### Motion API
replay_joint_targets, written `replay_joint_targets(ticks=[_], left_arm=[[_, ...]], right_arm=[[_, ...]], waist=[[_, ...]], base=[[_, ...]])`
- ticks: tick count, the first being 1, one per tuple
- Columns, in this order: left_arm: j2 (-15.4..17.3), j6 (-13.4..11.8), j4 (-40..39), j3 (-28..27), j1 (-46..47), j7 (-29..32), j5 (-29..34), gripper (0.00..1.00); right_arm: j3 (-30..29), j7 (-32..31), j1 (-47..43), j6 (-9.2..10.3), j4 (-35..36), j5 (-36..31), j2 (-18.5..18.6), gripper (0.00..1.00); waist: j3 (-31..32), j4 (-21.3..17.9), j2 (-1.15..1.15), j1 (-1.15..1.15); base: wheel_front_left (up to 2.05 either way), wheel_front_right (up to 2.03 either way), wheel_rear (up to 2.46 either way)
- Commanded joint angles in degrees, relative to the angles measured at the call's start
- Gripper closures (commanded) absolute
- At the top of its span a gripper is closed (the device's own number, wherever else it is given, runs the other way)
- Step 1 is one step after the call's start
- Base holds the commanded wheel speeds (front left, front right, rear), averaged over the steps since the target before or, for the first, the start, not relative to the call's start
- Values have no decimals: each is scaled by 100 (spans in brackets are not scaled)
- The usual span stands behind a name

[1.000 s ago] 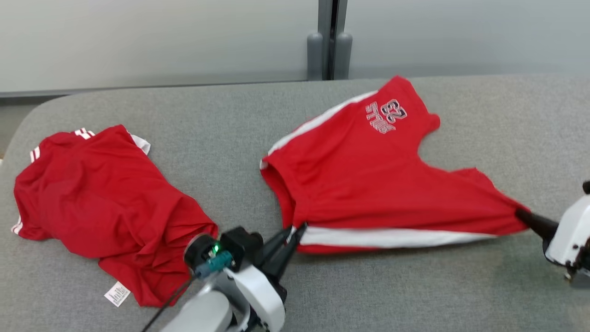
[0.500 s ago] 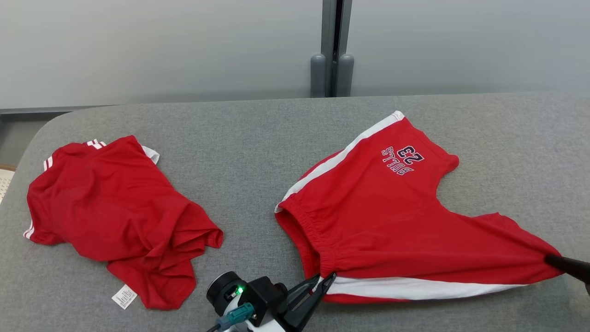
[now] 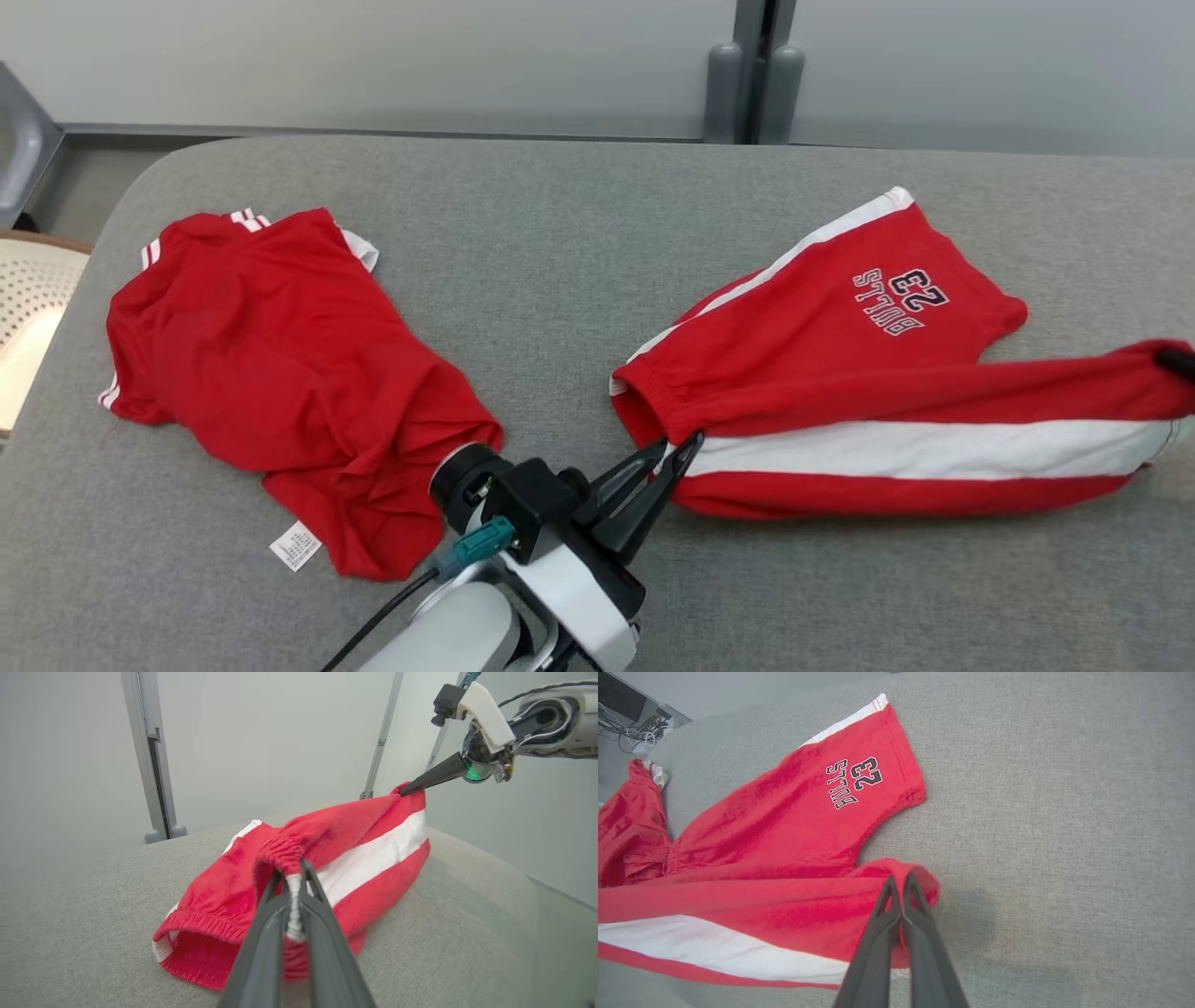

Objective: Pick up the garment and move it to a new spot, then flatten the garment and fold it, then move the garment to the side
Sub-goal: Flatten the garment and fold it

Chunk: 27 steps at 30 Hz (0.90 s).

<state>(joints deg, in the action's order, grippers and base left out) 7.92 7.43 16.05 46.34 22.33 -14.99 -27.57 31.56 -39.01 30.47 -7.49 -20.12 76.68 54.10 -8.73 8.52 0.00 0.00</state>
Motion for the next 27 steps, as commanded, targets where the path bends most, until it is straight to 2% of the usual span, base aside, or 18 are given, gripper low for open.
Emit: replay_joint_targets(ticks=[1,7,16,27], left_arm=[[-34,8,-19,-54,149,-28,17,100],[-257,8,37,-104,584,-28,-2,100],[-456,8,244,-85,1160,-28,-10,100],[-493,8,214,64,1539,-28,-251,100]], right_arm=[[-78,-102,203,-1,-65,-94,-30,100],[-340,-563,1142,-1,-324,-629,-219,100],[-636,-1071,2474,0,-846,-1696,-707,100],[-695,-1276,3172,0,-1105,-2693,-983,100]], waist=[[-210,218,0,0],[-643,537,0,0],[-1304,854,0,0],[-1842,1100,0,0]], base=[[0,0,0],[0,0,0],[0,0,0],[0,0,0]])
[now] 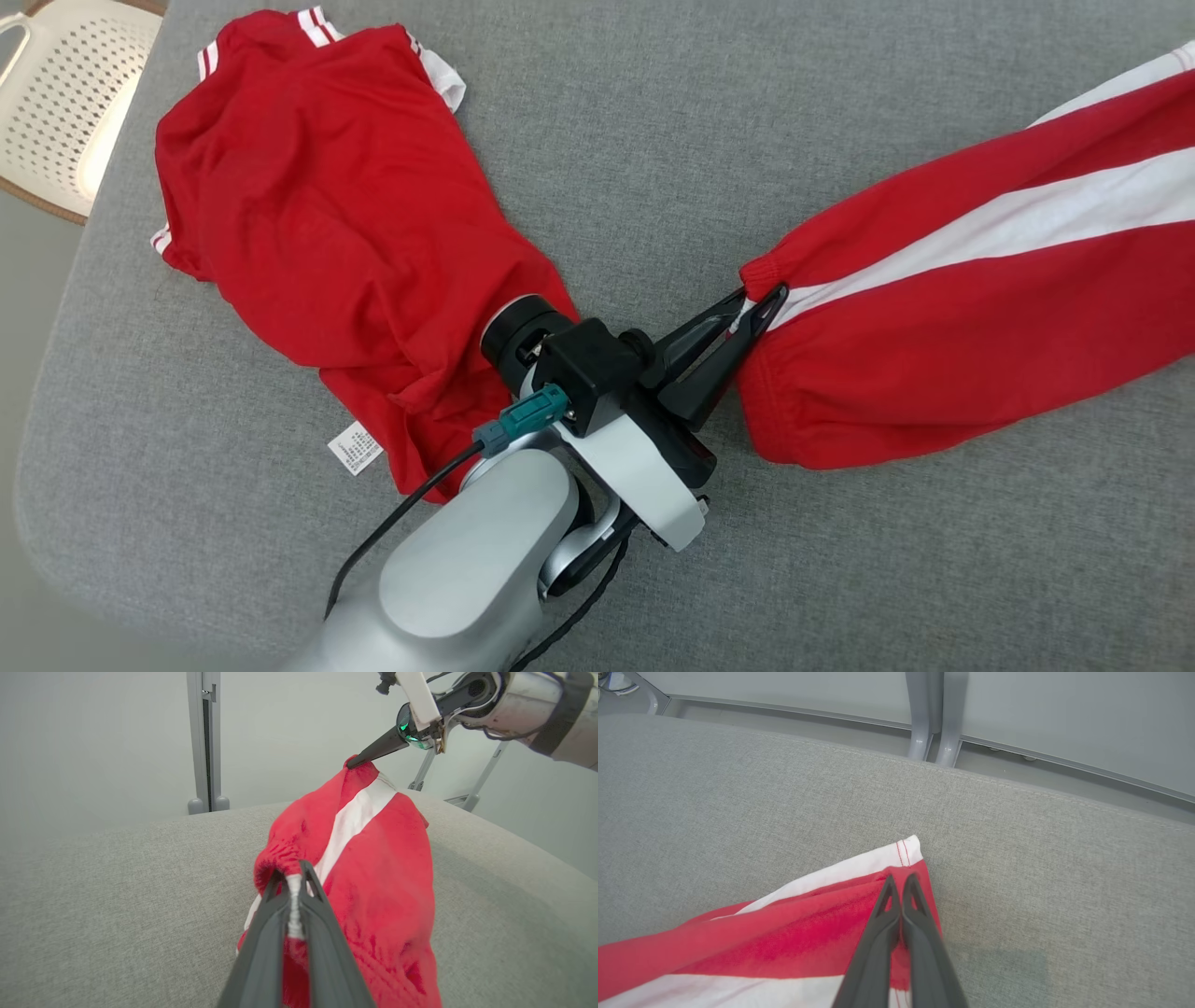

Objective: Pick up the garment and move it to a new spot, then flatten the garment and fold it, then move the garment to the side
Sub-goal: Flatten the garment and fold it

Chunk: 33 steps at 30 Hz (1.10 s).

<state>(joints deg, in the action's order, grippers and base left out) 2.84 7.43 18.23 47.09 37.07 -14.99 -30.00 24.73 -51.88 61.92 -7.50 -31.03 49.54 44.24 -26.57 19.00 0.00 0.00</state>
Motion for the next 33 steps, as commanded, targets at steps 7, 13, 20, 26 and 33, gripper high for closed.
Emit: replay_joint_targets(ticks=[7,13,20,26,33], left_arm=[[17,7,-35,22,240,-28,-128,100],[16,-2,-123,82,321,-28,-226,100],[16,-42,107,235,396,-28,-332,0],[21,-192,127,-6,326,-28,-158,0],[17,-284,250,-623,-60,-27,142,0]], right_arm=[[158,278,200,1,61,-465,9,100],[411,575,151,1,56,-535,82,100],[474,786,102,1,-275,-761,20,0],[379,1324,-15,1,-473,-837,-84,0],[198,2428,-534,0,-603,-665,-430,0]], waist=[[-336,161,0,0],[-474,210,0,0],[-471,151,0,0],[-292,23,0,0],[260,-237,0,0]], base=[[0,0,0],[0,0,0],[0,0,0],[0,0,0],[0,0,0]])
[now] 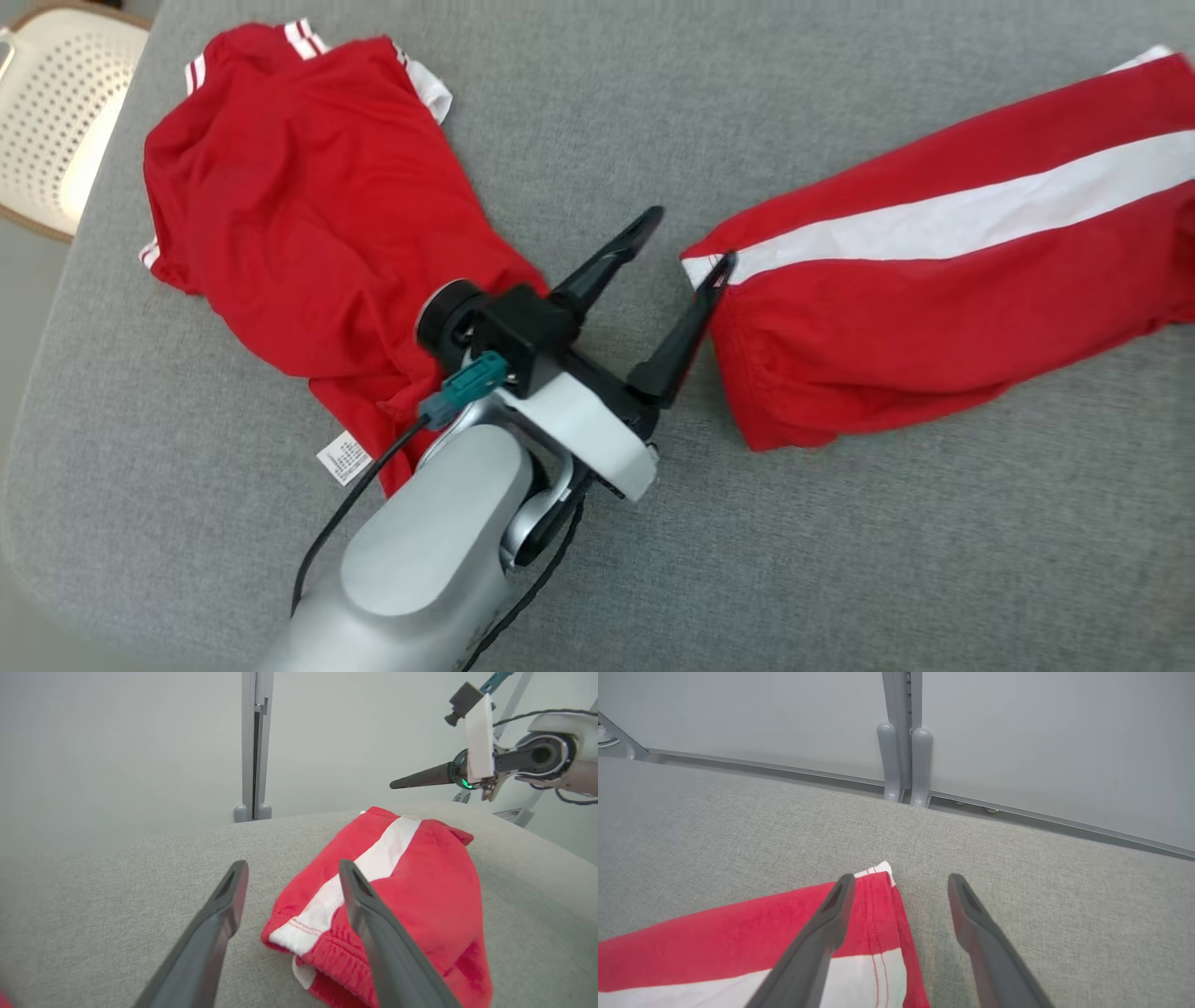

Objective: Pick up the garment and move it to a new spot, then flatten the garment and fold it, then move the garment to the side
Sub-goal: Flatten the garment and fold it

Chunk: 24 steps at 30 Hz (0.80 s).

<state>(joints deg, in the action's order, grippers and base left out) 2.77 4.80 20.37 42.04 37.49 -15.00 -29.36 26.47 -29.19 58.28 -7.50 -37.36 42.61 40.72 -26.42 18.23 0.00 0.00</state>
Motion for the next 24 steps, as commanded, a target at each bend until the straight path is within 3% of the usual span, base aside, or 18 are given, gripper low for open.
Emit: replay_joint_targets(ticks=[1,7,11,18,24], left_arm=[[24,-20,53,-229,-166,-27,124,0],[24,-32,44,-892,-515,-26,385,0],[26,-42,-154,-1458,-815,-26,520,0],[26,-62,-538,-2087,-1491,-19,739,0],[24,-152,-842,-2453,-2170,-19,822,0]], right_arm=[[42,309,-268,0,46,57,-140,0],[-17,1325,-728,1,215,185,-330,0],[-219,2198,-1253,-1,323,405,-644,0],[-216,3615,-2204,0,626,175,-825,0],[-341,4331,-3087,0,710,-364,-1206,0]], waist=[[341,-212,0,0],[772,-441,0,0],[1082,-616,0,0],[1573,-989,0,0],[1887,-1326,0,0]], base=[[0,0,0],[0,0,0],[0,0,0],[0,0,0],[0,0,0]])
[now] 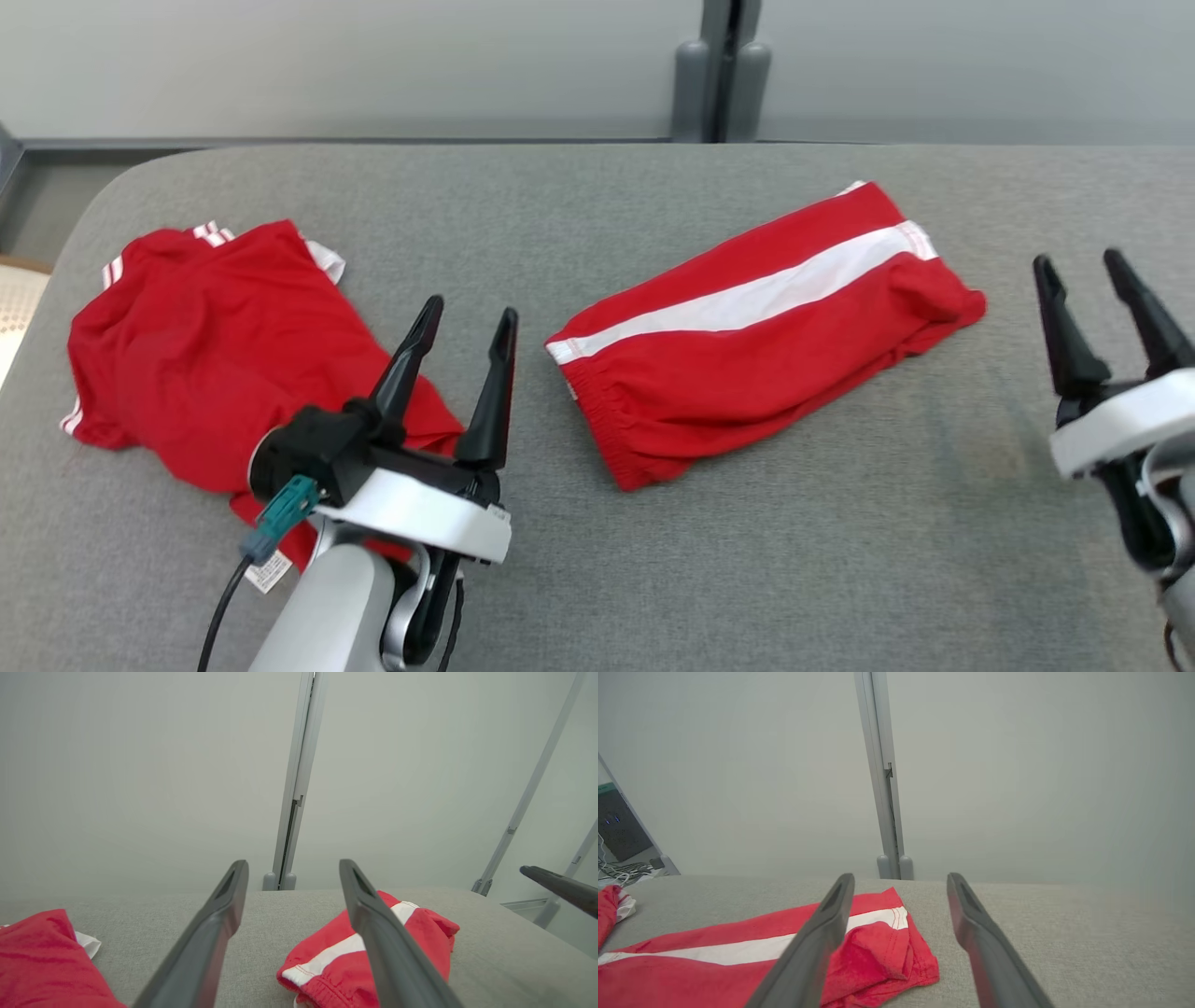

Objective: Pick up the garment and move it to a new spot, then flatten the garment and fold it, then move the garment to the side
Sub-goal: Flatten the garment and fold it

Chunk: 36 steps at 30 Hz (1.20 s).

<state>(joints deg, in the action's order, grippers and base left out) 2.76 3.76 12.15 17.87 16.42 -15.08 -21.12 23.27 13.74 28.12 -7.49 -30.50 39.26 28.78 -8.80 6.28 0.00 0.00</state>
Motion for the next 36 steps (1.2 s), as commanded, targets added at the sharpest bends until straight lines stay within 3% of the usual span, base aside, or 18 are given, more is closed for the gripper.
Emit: replay_joint_targets(ticks=[1,5,11,16,19,25,36], left_arm=[[25,-41,-74,-65,-149,-12,15,0],[27,-107,-308,-190,-507,-12,300,0],[27,-259,-552,-131,-1055,-12,184,0],[25,-257,-542,-17,-1137,-12,220,0],[24,-186,-513,136,-1032,-12,316,0],[25,-311,-602,289,-907,-11,173,0],[24,-383,-649,860,-602,-12,11,0]], right_arm=[[-77,73,-205,-1,54,-123,-88,0],[-373,149,-724,-1,215,-501,-449,0],[-965,151,-1369,-1,425,-1000,-995,0],[-1180,152,-1606,-1,451,-1183,-1203,0],[-1275,104,-1559,-1,317,-1016,-1288,0],[-1403,-321,-1296,-1,100,-510,-1359,0],[-2238,-1713,-505,-1,-460,965,-1492,0]], waist=[[155,-166,0,0],[240,-296,0,0],[307,-376,0,0],[275,-310,0,0],[208,-217,0,0],[-29,16,0,0],[-737,781,0,0]], base=[[0,0,0],[0,0,0],[0,0,0],[0,0,0],[0,0,0],[0,0,0],[0,0,0]])
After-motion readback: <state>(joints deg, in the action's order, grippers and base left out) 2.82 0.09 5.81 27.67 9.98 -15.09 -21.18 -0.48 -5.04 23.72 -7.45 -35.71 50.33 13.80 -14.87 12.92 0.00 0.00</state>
